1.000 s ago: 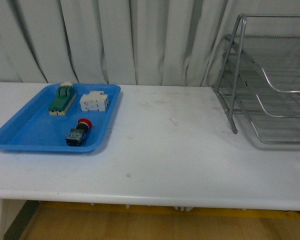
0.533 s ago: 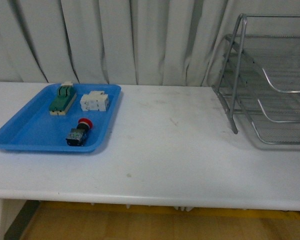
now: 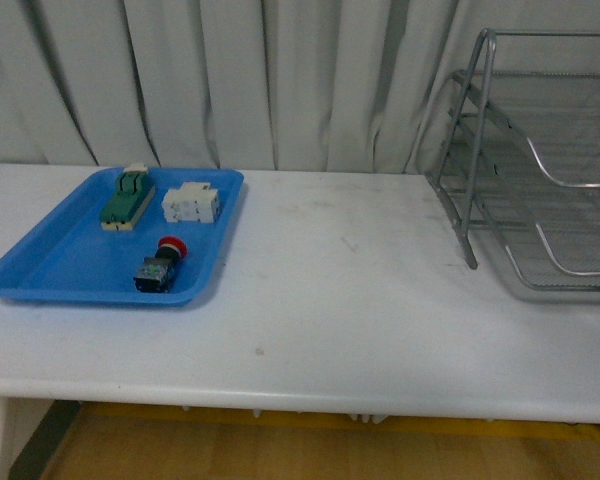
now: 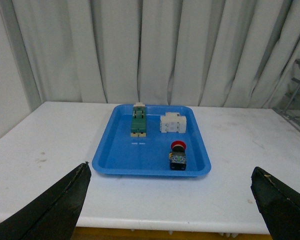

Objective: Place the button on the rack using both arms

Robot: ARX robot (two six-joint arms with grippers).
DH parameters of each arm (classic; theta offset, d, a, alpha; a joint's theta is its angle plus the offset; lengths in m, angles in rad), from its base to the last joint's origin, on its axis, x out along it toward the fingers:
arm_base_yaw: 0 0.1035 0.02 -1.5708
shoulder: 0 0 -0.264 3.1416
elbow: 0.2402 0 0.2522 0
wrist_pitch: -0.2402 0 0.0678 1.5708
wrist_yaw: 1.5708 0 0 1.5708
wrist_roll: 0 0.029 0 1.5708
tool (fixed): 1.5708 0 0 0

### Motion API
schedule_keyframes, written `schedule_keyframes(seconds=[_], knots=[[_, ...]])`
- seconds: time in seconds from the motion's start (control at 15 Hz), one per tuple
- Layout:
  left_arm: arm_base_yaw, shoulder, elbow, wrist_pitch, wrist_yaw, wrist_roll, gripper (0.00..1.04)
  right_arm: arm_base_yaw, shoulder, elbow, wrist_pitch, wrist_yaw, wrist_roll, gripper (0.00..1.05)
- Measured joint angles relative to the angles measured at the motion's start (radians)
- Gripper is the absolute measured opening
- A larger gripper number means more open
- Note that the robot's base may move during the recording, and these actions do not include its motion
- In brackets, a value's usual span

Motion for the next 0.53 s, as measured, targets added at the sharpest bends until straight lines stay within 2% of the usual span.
schedule_keyframes(seconds=[0.53], knots=[[0.0, 0.0, 0.0, 0.0, 0.0, 0.0, 0.98, -0.074, -0.052, -0.204, 0.025, -0.063, -0.039, 0.04]])
